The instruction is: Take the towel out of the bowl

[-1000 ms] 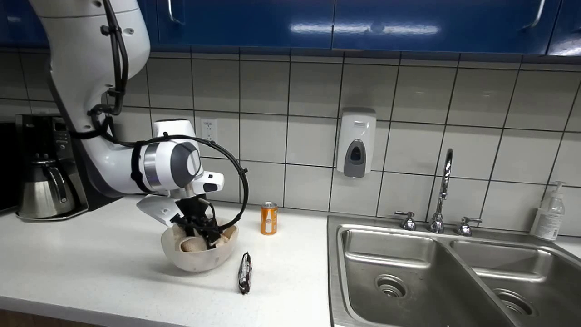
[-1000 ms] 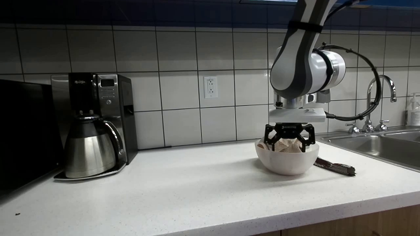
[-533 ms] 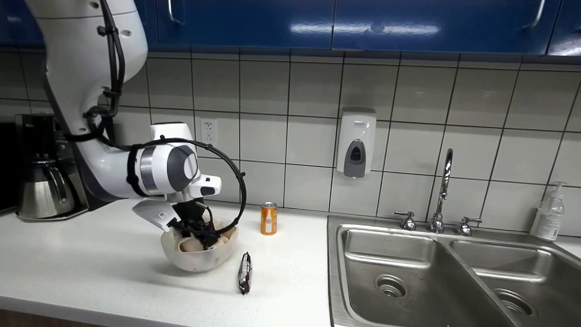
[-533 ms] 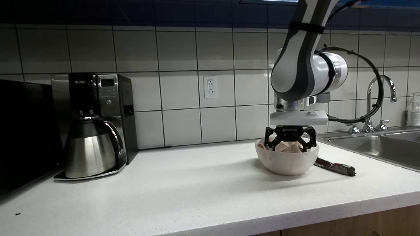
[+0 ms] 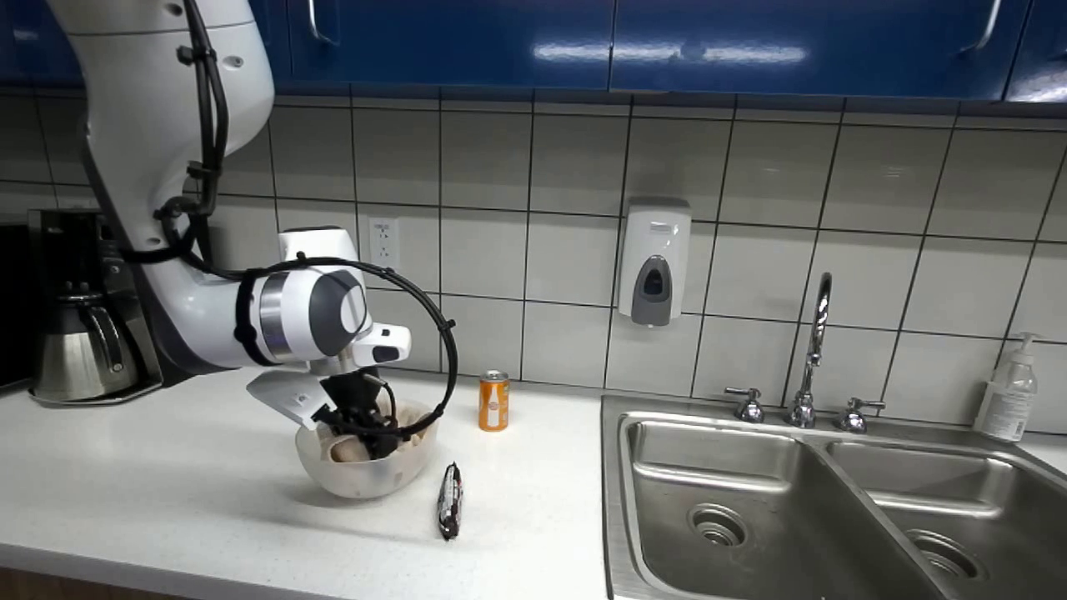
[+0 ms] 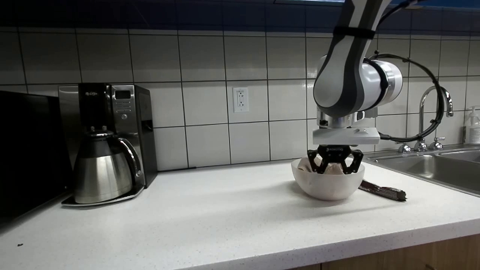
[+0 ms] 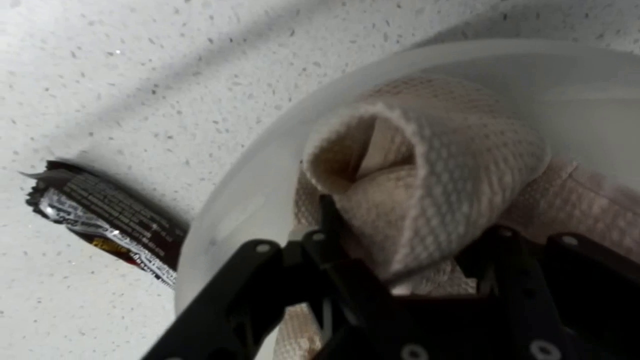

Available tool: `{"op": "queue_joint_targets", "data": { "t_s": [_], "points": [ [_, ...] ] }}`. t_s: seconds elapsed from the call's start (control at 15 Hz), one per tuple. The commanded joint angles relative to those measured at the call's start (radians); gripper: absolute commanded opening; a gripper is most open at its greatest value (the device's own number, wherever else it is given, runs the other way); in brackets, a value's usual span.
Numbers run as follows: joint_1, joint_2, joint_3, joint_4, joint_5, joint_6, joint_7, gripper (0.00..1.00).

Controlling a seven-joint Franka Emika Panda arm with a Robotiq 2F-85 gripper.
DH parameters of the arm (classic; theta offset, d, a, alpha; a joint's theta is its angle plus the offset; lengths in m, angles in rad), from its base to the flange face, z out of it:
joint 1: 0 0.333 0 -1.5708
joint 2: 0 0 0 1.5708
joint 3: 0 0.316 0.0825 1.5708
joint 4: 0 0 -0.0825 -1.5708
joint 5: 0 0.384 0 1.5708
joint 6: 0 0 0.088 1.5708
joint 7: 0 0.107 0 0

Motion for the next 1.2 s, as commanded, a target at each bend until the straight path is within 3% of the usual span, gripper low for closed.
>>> {"op": "queue_joint_targets", "data": {
  "t_s": [0.0,0.2,0.27,0.67,1.13],
  "points": [
    [0.019,-0.033,-0.025,-0.027,-0.004,0.020,-0.028,0.25],
    [0.028,-0.053,-0.036,-0.032,-0.017,0.006,-0.026,0.03],
    [0.031,-0.064,-0.040,-0.034,-0.023,-0.001,-0.024,0.00],
    [0.015,-0.234,-0.024,-0.068,-0.086,-0.099,-0.009,0.02],
    [-0.063,-0.452,0.115,-0.048,-0.092,-0.251,-0.042,0.02]
  ]
}}
